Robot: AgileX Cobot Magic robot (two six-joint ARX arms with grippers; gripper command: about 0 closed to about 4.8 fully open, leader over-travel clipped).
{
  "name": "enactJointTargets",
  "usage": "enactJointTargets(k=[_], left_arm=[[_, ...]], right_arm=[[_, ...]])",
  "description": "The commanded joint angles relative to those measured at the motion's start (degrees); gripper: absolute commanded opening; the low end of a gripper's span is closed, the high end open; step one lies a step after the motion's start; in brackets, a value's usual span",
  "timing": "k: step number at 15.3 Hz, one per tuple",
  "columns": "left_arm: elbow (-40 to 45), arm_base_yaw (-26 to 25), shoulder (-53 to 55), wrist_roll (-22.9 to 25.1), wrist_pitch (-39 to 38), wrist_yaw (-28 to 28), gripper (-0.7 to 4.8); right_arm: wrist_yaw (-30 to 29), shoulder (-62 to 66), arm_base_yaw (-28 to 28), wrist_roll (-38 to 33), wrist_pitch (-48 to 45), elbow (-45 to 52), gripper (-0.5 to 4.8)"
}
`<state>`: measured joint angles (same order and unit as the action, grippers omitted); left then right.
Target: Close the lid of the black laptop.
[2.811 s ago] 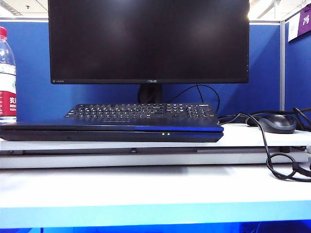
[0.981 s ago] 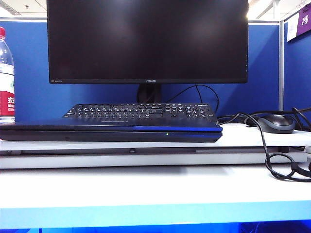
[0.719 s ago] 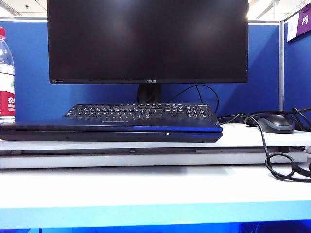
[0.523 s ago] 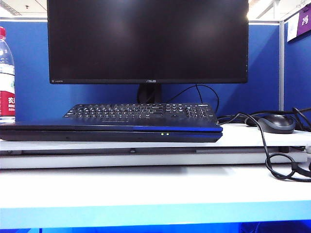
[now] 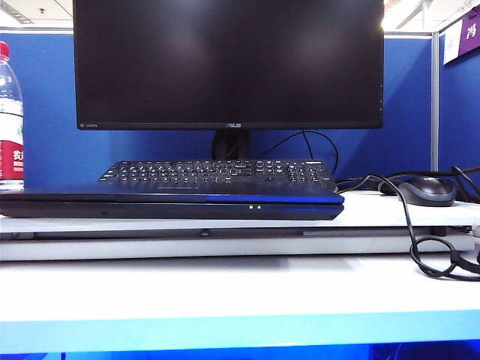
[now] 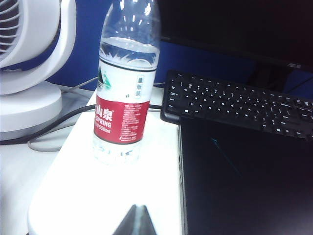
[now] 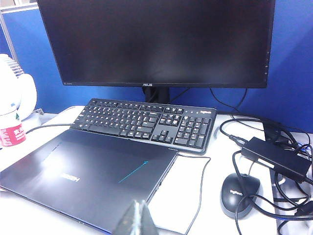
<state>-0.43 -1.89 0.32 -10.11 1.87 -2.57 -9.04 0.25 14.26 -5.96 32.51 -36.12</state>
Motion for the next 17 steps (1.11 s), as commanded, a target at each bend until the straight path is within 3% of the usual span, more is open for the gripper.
enactJointTargets(k=[1, 17], left_arm=[[0.00, -0.04, -0.15, -0.20, 0.44, -0.17, -0.04], [0.00, -0.04, -0.15, -0.17, 0.35, -0.04, -0.04]], right_arm=[[-0.07, -0.09, 0.00, -0.04, -0.61, -0.33, -0.01], [-0.02, -0.09, 0.00, 0.66, -0.63, -0.33, -0.01]])
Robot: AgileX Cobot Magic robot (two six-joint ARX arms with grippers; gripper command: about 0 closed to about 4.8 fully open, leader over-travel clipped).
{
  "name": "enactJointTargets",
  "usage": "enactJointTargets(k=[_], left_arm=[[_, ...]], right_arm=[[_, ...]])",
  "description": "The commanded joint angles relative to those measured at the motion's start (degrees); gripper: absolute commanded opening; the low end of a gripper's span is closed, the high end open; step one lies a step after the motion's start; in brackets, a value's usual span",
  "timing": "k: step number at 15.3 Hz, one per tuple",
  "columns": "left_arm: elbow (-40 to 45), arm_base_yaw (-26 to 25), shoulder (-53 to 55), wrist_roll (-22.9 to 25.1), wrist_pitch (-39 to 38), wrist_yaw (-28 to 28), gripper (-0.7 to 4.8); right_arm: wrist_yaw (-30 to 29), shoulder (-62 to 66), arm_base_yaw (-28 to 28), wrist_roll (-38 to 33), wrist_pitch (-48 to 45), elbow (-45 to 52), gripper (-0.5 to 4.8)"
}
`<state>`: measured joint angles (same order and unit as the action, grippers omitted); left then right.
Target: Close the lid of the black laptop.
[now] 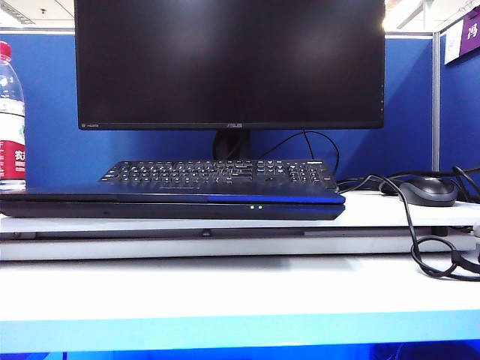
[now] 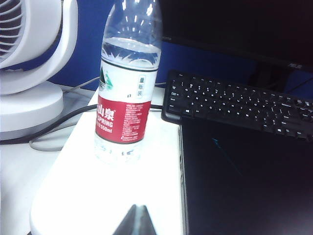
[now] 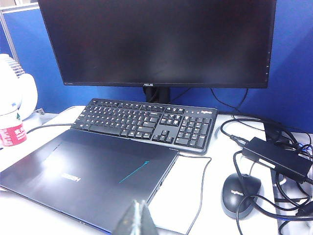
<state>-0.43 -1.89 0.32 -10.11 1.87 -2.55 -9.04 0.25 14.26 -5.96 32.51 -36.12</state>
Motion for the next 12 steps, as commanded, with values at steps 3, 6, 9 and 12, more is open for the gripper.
enactJointTargets(k=[3, 6, 9, 12], left_arm=[[0.00, -0.04, -0.15, -0.17, 0.35, -0.07, -0.04], [0.00, -0.04, -0.15, -0.17, 0.35, -0.07, -0.04], [0.00, -0.02, -0.15, -0.17, 0.35, -0.20, -0.04], [0.00, -0.02, -0.15, -0.17, 0.35, -0.22, -0.04]], right_arm=[[6.16, -0.09, -0.96, 2.16, -0.98, 1.73, -0.01], [3.98, -0.11, -12.11, 0.44, -15.78, 15.80, -0.01], [-2.64, -0.13, -15.80, -0.04, -26.32, 24.68, -0.01], [1.40, -0.13, -15.72, -0.13, -32.00, 30.29, -0.01]])
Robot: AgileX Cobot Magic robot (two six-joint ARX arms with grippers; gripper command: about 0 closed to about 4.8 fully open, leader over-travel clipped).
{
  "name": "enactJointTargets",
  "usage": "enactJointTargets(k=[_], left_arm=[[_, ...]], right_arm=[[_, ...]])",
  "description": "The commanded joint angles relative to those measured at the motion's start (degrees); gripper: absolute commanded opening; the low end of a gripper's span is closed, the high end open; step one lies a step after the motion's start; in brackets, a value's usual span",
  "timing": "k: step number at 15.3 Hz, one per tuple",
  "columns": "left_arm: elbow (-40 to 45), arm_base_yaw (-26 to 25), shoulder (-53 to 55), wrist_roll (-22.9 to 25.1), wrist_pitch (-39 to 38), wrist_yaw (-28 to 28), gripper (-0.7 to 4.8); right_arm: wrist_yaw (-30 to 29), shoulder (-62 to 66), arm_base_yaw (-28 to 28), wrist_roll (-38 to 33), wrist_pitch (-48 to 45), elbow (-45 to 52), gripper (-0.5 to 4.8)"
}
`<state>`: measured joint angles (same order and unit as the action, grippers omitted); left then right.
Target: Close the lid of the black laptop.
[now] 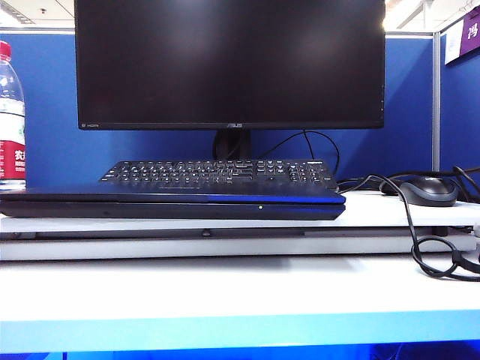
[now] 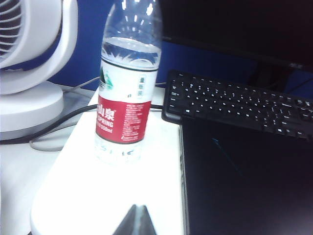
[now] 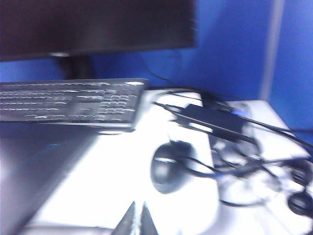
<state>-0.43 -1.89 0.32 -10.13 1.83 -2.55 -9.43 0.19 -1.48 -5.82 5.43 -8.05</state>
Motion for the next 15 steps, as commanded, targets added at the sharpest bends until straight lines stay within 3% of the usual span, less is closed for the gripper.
enactJointTargets(k=[1, 7, 15], left_arm=[[0.00, -0.04, -0.15, -0.17, 0.39, -0.24, -0.04], [0.00, -0.04, -0.15, -0.15, 0.39, -0.22, -0.04], [0.00, -0.04, -0.15, -0.15, 0.39, -0.22, -0.04]], right_arm=[[1.84, -0.09, 0.04, -0.50, -8.00, 4.35, -0.01], [6.99, -0.09, 0.02, -0.85, -11.28, 7.76, -0.01], [6.78, -0.09, 0.66, -1.46, -10.58, 7.78, -0.01]])
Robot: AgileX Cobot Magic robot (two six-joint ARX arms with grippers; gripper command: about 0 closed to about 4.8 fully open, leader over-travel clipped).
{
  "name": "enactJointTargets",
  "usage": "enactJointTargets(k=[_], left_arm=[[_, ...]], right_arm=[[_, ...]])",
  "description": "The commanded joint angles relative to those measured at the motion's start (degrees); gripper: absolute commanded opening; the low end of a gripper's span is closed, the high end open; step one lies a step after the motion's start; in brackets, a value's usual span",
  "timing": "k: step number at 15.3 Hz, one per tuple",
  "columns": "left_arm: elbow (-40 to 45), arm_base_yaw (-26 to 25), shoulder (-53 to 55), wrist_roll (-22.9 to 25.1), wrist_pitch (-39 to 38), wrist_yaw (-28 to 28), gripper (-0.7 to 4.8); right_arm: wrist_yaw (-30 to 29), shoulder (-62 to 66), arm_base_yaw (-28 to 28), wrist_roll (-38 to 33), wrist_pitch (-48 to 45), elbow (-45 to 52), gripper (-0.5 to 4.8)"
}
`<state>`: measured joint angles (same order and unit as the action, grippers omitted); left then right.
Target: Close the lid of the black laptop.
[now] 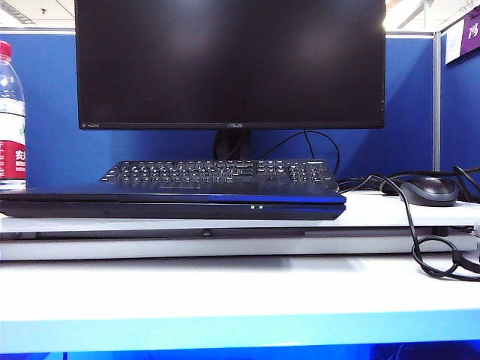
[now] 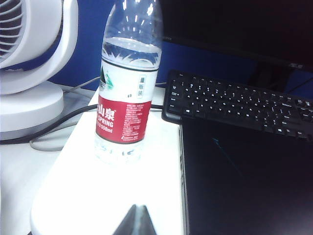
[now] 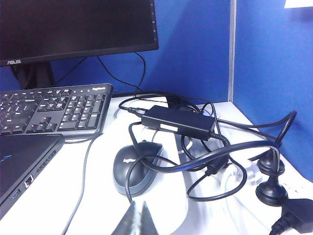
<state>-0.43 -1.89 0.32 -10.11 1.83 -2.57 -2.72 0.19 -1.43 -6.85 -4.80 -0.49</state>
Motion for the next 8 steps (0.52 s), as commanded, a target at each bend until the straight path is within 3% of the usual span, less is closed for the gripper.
enactJointTargets(k=[1, 8], left_arm=[[0.00, -0.04, -0.15, -0.17, 0.39, -0.20, -0.04], [0.00, -0.04, -0.15, -0.17, 0.39, -0.20, -0.04]], right_arm=[[0.28, -0.09, 1.38, -0.39, -0.17, 0.22, -0.01], [0.22, -0.09, 2.29, -0.24, 0.28, 0.22, -0.01]])
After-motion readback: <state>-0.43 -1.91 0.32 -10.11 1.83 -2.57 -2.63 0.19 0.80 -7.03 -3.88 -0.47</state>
